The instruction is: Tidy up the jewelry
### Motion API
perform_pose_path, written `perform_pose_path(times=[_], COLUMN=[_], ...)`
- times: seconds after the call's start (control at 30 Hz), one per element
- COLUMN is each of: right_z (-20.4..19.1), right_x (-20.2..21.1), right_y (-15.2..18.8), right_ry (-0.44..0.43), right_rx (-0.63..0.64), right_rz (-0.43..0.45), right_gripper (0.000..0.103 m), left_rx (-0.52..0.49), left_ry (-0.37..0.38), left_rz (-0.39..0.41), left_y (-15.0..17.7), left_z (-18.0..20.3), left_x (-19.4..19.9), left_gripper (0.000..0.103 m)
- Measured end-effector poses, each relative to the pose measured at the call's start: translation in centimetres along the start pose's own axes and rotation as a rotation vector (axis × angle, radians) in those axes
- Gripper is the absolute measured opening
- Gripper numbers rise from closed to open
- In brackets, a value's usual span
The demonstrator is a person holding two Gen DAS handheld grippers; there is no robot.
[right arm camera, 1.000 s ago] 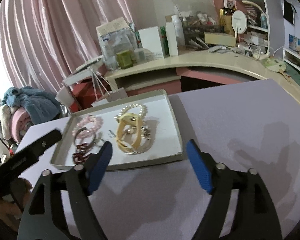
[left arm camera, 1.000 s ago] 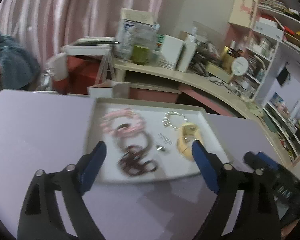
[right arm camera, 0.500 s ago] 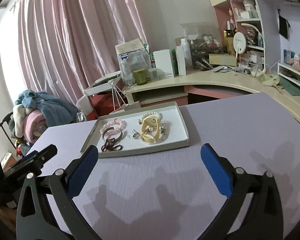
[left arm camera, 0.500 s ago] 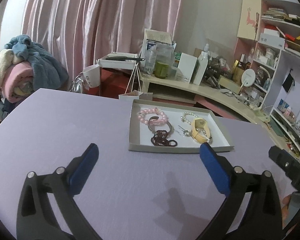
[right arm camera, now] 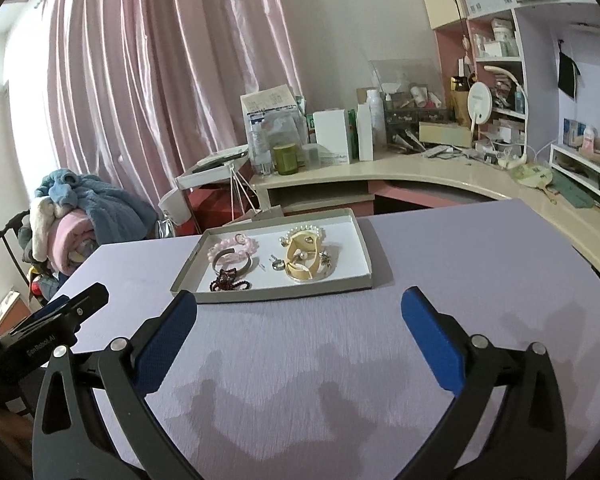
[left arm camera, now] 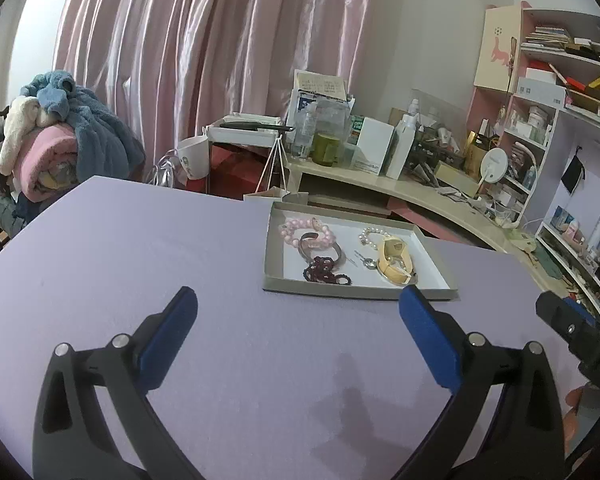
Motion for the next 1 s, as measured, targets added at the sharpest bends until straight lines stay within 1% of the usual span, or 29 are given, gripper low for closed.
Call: perform_pose_path(times=[0.1,0.2,0.3,0.43,0.63,0.8,1.0], right_z=[-0.1,-0.3,-0.6,-0.7,-0.3,-0.7,-1.4], right_x=[-0.2,-0.3,-0.5,-1.2,-2.2,-2.5,-2.4], right_y=[-0.2,-0.4,0.1,1.1,2.0,1.7,0.6], right_ry=[0.002,-0.004,-0.003,-0.004,-0.002,-0.039,-0.078], right_rx=[0.008,0.016,0.028,0.031,0.018,0.008,0.000], right_rz=[0.010,0.040,0.062,0.067,0.072,0.086,0.123], right_gripper=[0.102,0.102,0.102,0.102,0.102,0.102,0.102], left_rx=[-0.002,-0.004,-0.018,-0.020,-0.022,-0.021,-0.045], left_ry=[0.000,0.004,0.007,0.012,0.058,0.096,0.103], left_rz=[0.002,0.013,0.044,0.052,0.072,0.101,0.163], left_y=[-0.1,-0.2,-0.2,0.0,0.6,0.8,-0.2], left_z=[0.0,0.0,0.1,0.0,0.6,1.1,1.4], left_x=[-0.1,-0.2,-0.4,-1.0,-2.1,-2.3,-1.6], left_gripper=[0.101,0.101,0.101,0.101,0.101,0.101,0.101])
Point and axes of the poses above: each gripper's, at about its wrist camera, not at the fingertips, and x roughly against the way its jaws point, z to its right, y to its underside, the point moved 8 cm from there along -x, roughly the way its jaws point, and after that the axes turned 15 degrees about z, right-handed, at the moved point
